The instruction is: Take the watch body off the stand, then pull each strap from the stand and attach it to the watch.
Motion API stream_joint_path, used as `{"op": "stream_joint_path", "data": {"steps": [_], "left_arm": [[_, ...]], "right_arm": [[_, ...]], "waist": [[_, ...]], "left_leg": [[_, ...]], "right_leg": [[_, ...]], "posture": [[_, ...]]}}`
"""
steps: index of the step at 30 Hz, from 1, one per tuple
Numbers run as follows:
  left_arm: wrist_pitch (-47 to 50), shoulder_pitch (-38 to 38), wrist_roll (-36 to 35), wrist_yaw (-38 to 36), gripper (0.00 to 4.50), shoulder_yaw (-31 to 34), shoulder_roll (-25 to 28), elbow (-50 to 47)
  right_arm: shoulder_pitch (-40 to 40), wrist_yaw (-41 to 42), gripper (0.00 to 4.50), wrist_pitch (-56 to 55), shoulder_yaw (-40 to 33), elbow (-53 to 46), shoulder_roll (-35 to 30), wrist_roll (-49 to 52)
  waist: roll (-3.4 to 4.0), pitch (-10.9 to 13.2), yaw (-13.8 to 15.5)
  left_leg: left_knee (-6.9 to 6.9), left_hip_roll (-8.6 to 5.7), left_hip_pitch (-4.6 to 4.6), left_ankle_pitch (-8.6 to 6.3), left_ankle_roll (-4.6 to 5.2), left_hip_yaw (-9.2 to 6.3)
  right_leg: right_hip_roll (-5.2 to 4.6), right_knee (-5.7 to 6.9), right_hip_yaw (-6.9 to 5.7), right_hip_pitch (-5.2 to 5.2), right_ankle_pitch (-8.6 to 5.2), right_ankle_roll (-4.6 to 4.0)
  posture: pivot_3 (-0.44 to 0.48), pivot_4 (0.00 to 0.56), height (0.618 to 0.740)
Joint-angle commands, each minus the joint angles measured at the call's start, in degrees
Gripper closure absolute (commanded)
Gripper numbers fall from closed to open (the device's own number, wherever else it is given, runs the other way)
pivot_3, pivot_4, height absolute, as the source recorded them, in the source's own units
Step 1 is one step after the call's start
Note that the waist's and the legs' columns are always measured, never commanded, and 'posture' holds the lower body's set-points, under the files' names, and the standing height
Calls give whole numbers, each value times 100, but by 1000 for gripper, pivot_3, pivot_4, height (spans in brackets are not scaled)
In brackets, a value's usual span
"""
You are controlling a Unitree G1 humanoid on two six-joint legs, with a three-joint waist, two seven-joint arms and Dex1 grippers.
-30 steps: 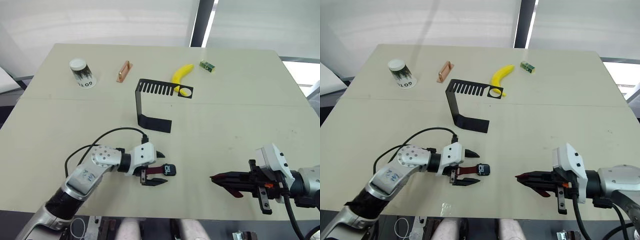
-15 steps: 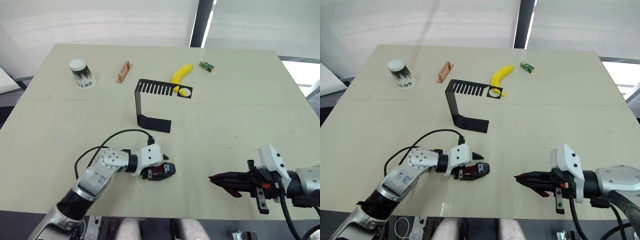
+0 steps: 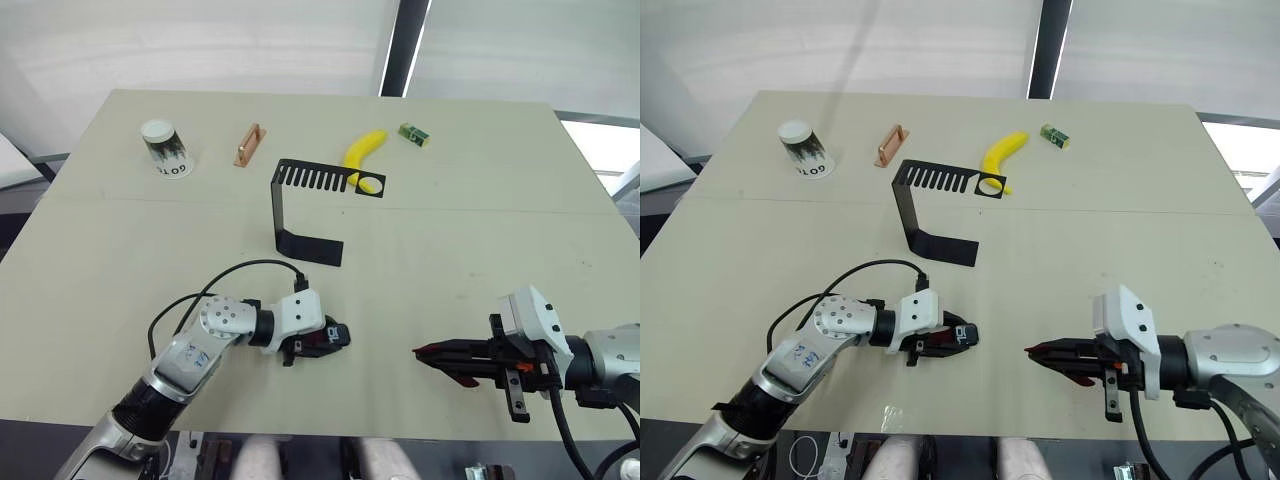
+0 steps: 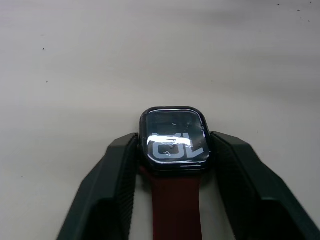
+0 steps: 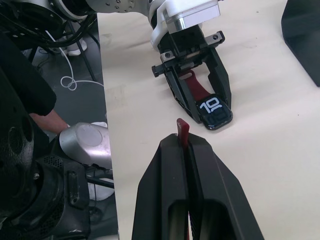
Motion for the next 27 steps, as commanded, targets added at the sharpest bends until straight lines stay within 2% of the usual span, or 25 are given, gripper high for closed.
{"op": "stream_joint_path", "data": {"steps": [1, 5, 9, 13, 18, 23, 27], "left_arm": [[40, 8, -119, -152, 2865, 113, 37, 123], [411, -177, -462, -242, 2865, 386, -35, 208], [1210, -462, -1043, -333, 2865, 753, -134, 271], [2663, -886, -2242, -448, 2865, 1474, -333, 303], [4005, -1216, -3002, -111, 2865, 1981, -512, 481], [4256, -1298, -3281, -256, 2865, 2013, -336, 582], [4313, -1395, -3416, -43, 2865, 2267, -488, 873]], "right_arm": [[-117, -6, 4500, -194, 19, 50, 37, -85], [-338, -4, 4500, -311, 149, 164, 40, -210], [-611, -8, 4500, -450, 331, 263, 51, -388], [-948, -110, 4500, -813, 801, 553, 151, -971], [-1699, -520, 4500, -1319, 1402, 883, 563, -1798], [-2163, -726, 4500, -1676, 1738, 1071, 838, -2326], [-2399, -813, 4500, -2324, 2014, 1345, 945, -3070]], "waist": [[0, 0, -4], [0, 0, -6], [0, 0, -3], [0, 0, -3], [0, 0, -34], [0, 0, -27], [0, 0, -19]], "left_leg": [[0, 0, 0, 0, 0, 0], [1, 1, 6, 0, 0, 0], [3, 0, 5, 0, 0, 0], [4, 0, 3, 0, 1, 0], [14, -1, -5, 0, -1, 0], [16, -1, -11, 3, -5, -1], [24, -2, -16, 3, -5, 0]], "right_leg": [[0, 0, 0, 0, 0, 0], [0, 1, 0, 4, 0, 0], [0, 5, 0, 2, 0, 0], [-1, 8, -1, 2, 0, 0], [-2, 37, 0, -18, 0, 0], [0, 57, 1, -38, 0, 0], [-4, 63, 2, -44, 0, 0]], "posture": [[0, 150, 740], [0, 150, 740], [0, 150, 740], [0, 150, 740], [0, 150, 740], [0, 150, 740], [0, 150, 740]]}}
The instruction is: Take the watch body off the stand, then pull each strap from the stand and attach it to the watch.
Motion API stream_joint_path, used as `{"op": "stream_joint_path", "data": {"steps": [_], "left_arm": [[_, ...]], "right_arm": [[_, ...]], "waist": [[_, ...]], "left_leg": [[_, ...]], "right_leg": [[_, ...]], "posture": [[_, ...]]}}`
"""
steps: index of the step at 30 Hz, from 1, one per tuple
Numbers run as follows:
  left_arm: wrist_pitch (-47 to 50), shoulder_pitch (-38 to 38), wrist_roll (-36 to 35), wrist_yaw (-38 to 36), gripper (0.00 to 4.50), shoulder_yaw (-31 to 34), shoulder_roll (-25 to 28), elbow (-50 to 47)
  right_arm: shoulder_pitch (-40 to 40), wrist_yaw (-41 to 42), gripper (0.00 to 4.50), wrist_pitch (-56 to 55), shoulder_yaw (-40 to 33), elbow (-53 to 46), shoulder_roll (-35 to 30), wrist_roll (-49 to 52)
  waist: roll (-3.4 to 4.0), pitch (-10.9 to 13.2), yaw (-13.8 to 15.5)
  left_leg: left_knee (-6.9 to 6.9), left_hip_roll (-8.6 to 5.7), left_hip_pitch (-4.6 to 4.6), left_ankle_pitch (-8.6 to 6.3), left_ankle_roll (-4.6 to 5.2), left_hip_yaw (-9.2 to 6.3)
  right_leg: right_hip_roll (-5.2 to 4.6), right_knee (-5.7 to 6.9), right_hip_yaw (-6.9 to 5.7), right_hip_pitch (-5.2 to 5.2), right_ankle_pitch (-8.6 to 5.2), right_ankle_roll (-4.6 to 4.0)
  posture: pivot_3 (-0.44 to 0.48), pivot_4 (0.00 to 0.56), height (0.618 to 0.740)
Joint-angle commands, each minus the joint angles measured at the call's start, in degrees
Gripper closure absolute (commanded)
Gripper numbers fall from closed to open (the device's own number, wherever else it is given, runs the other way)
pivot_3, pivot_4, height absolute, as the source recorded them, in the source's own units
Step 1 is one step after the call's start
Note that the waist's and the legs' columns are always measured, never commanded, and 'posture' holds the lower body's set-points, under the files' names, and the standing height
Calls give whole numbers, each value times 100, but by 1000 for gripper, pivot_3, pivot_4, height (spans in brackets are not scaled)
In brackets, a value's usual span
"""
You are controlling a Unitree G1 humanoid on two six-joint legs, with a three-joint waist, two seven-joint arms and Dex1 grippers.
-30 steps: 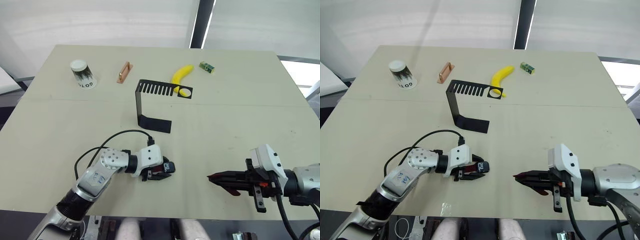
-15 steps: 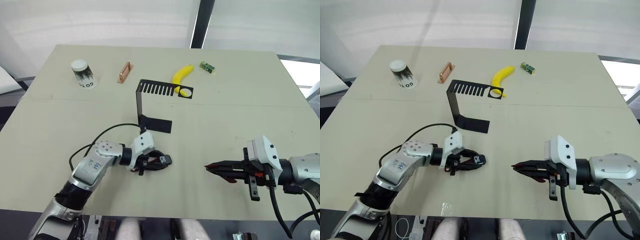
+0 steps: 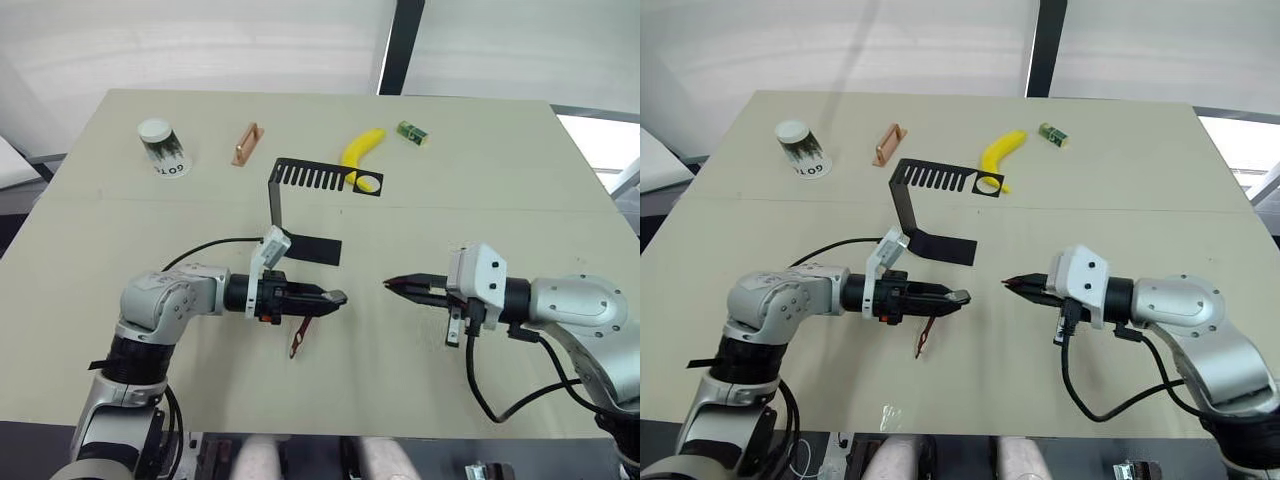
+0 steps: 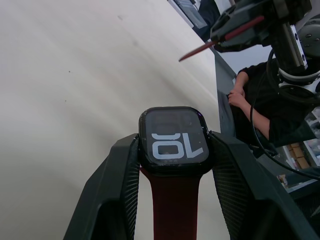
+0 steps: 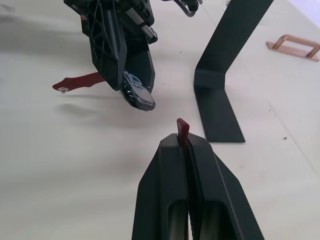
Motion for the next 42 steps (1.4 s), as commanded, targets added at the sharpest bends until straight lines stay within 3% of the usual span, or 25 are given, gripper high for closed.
{"op": "stream_joint_path", "data": {"steps": [1, 17, 27, 42], "left_arm": [[28, -148, -212, 128, 2865, 274, -83, 142], [306, -213, -871, 40, 2865, 688, 12, 281], [-468, -104, -667, -477, 2865, 316, 90, 603], [-730, -366, -458, -455, 2865, 41, -90, 1104]], "right_arm": [[-202, -176, 4500, -566, 127, 65, 69, -558], [-384, -295, 4500, -1169, 678, 6, 382, -1634], [-512, -260, 4500, -766, 776, -416, 286, -1988], [-630, -282, 4500, -885, 967, -483, 360, -2276]], "waist": [[0, 0, 1], [0, 0, -12], [0, 0, -5], [0, 0, -12]], "left_leg": [[1, -1, 0, 0, 0, 0], [15, 1, -3, 0, -1, 0], [20, 1, -3, 0, -1, -1], [24, 1, -4, -1, -1, -1]], "right_leg": [[-1, 0, 0, 0, 0, 0], [0, 25, -2, -9, 0, 0], [-1, 25, -2, -10, 0, -1], [-1, 28, -2, -10, 0, -1]], "posture": [[0, 150, 740], [0, 150, 740], [0, 150, 740], [0, 150, 740]]}}
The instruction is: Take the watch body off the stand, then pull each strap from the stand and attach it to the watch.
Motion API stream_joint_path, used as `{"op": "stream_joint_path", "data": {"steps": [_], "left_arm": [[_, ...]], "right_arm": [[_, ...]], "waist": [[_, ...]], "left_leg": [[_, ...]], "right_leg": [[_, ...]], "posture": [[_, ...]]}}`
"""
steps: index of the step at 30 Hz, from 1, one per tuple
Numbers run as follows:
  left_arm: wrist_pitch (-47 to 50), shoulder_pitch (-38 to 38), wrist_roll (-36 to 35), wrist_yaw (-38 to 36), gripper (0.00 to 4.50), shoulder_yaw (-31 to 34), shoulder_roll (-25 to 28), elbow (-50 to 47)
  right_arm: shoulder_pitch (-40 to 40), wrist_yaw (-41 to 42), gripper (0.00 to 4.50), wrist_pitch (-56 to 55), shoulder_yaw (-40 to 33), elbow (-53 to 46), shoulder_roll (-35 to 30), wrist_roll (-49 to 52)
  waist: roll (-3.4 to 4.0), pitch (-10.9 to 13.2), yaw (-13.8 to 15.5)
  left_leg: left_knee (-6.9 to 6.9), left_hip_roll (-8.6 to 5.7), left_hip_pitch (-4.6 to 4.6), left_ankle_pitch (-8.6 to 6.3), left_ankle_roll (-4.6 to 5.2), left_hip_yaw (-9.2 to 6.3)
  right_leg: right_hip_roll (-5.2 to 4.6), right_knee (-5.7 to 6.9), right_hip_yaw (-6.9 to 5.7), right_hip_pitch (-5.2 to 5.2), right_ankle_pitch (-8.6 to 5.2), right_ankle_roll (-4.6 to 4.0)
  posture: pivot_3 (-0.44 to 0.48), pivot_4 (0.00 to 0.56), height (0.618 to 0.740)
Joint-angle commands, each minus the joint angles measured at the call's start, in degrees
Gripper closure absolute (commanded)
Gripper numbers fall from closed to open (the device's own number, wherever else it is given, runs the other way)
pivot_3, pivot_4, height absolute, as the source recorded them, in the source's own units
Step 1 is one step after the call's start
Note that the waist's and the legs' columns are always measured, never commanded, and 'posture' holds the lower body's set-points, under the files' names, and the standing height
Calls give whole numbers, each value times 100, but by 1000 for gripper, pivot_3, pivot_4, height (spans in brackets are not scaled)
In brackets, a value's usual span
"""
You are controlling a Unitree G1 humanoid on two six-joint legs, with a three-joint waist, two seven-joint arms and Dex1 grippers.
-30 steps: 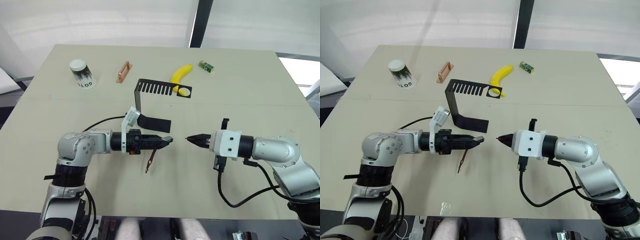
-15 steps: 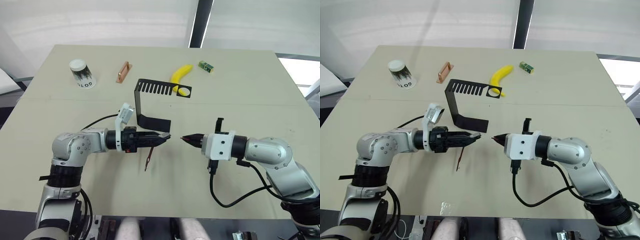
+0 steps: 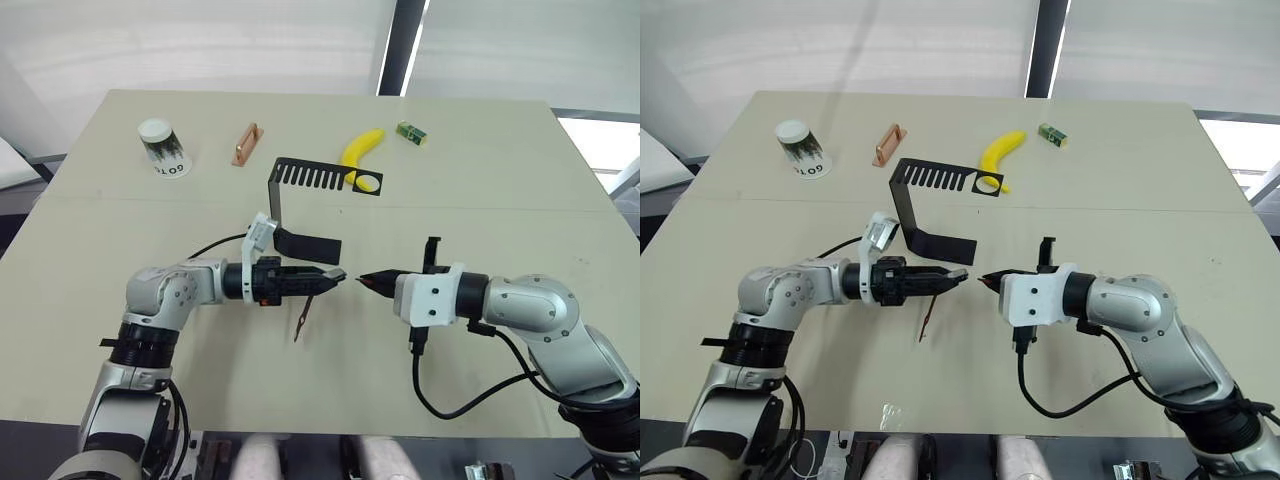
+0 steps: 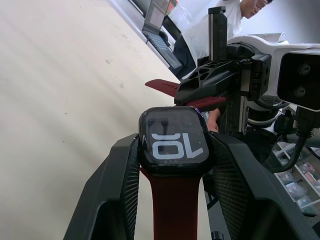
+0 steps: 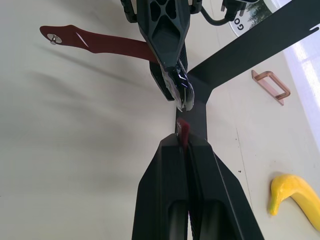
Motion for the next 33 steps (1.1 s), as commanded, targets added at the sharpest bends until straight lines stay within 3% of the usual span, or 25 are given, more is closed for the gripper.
{"op": "stream_joint_path", "data": {"steps": [1, 33], "left_arm": [[-18, -94, -14, -30, 2865, 1, -9, -106], [24, -150, -15, 275, 2865, 85, -203, -22]], "right_arm": [[-152, -47, 4500, -117, -26, -204, 23, -69], [-337, -50, 4500, -80, 41, -184, 37, -177]], "waist": [[0, 0, 0], [0, 0, 2]], "left_leg": [[0, 0, 0, 0, 0, 0], [7, 0, 0, 0, 0, 0]], "right_leg": [[0, 0, 0, 0, 0, 0], [-1, 4, 0, 0, 0, 0]], "posture": [[0, 150, 740], [0, 150, 740]]}}
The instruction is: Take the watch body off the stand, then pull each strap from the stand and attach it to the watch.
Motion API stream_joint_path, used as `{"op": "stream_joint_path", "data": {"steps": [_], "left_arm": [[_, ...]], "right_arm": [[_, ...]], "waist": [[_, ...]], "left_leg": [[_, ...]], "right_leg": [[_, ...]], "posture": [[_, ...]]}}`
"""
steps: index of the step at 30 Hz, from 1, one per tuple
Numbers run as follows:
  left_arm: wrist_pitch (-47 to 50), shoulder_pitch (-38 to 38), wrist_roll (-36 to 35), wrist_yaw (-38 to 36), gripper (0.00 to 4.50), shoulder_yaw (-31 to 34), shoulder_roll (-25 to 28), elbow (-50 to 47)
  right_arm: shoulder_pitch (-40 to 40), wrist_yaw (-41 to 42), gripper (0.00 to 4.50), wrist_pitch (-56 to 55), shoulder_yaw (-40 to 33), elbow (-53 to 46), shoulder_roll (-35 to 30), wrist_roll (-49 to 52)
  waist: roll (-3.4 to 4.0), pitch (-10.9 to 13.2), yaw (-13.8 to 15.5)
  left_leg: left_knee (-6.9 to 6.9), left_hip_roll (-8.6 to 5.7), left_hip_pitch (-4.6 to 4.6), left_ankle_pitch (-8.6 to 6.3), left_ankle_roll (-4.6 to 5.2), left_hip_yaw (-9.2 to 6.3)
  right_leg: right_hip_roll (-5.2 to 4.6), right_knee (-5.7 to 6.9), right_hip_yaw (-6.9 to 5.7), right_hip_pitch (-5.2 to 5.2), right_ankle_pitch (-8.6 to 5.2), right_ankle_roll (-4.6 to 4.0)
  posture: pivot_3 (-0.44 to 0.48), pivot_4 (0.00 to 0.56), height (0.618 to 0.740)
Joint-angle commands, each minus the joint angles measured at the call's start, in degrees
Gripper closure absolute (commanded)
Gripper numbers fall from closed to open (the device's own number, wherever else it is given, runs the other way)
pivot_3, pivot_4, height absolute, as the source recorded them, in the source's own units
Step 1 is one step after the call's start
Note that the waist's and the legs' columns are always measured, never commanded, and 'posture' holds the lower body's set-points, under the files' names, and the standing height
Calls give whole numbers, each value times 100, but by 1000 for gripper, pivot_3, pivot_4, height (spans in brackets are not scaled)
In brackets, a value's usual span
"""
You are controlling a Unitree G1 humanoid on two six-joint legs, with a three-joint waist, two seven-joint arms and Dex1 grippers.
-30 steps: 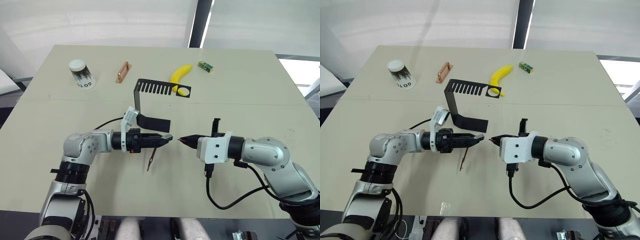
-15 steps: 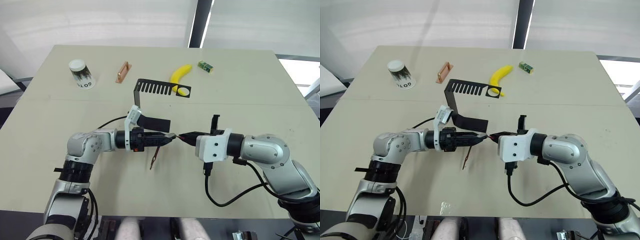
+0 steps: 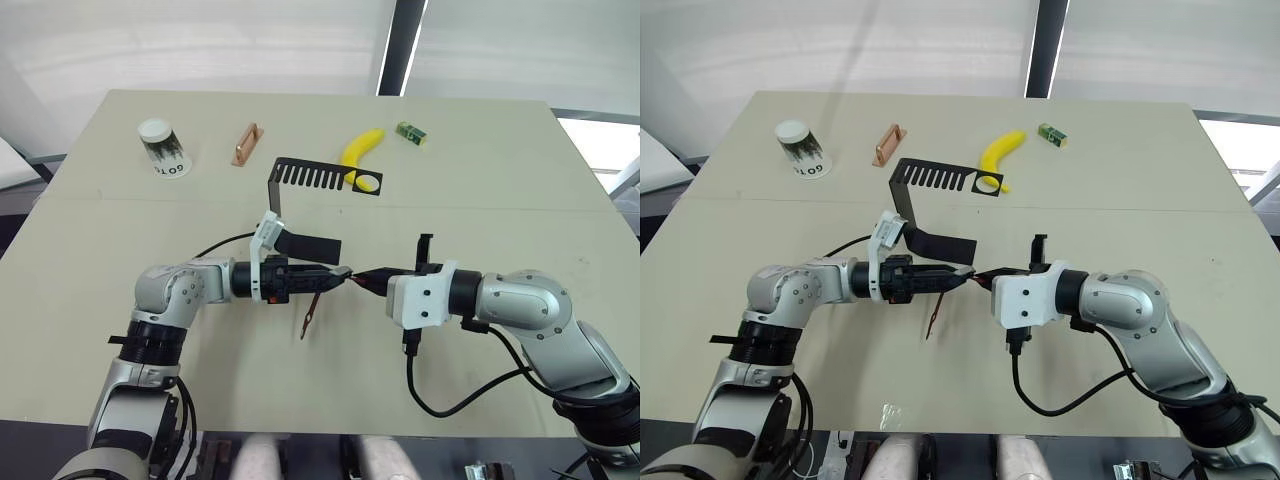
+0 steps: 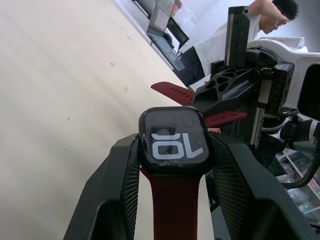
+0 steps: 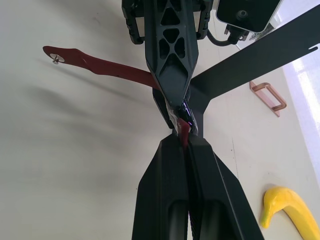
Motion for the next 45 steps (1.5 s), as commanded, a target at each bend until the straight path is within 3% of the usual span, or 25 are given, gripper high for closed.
{"op": "stream_joint_path", "data": {"steps": [1, 45], "left_arm": [[-62, -51, -18, -52, 2865, 78, 15, -20], [-74, 5, -76, -77, 2865, 95, 13, -144]], "right_arm": [[-114, -46, 4500, -14, -178, -193, -25, -25], [-96, 24, 4500, 121, -142, -147, -63, -8]], "waist": [[0, 0, 0], [0, 0, 1]], "left_leg": [[0, 0, 0, 0, 0, 0], [1, 0, 0, 0, 0, 0]], "right_leg": [[0, 0, 0, 0, 0, 0], [0, 1, 0, 0, 0, 0]], "posture": [[0, 150, 740], [0, 150, 740]]}}
